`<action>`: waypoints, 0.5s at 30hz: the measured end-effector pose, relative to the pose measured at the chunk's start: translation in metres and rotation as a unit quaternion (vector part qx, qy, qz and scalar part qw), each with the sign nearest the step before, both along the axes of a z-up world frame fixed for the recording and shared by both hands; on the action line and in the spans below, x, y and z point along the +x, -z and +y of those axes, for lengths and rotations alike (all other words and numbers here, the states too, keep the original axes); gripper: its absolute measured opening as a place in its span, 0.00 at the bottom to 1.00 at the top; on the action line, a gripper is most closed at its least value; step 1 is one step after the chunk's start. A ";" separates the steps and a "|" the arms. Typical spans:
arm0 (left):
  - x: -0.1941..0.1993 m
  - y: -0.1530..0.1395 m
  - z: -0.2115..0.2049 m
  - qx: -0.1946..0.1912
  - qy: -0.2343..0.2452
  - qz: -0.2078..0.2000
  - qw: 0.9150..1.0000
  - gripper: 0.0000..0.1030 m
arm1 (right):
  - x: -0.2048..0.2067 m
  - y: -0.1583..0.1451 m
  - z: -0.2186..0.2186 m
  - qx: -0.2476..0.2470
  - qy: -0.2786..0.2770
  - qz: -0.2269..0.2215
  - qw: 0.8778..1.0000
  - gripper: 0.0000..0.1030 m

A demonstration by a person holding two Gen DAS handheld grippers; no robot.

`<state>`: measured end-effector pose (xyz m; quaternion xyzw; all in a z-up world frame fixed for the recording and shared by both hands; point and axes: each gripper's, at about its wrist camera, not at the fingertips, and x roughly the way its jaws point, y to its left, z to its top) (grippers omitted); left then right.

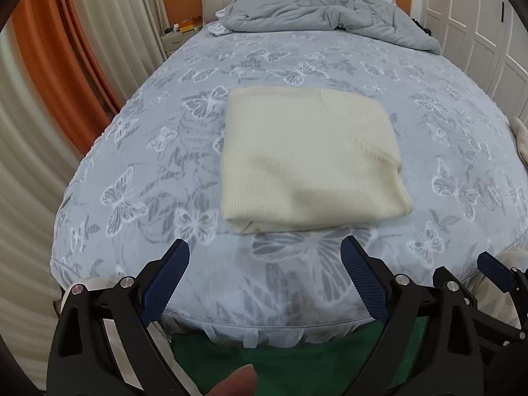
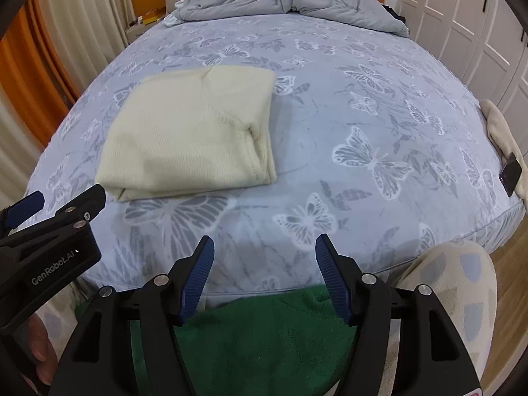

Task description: Fold small clothes

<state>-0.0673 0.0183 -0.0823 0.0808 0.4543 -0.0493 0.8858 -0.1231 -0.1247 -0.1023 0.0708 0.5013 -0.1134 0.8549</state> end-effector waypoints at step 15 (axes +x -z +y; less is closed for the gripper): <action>-0.003 0.004 0.006 -0.002 -0.001 0.003 1.000 0.88 | 0.000 0.001 0.008 0.006 0.005 0.005 1.000 0.61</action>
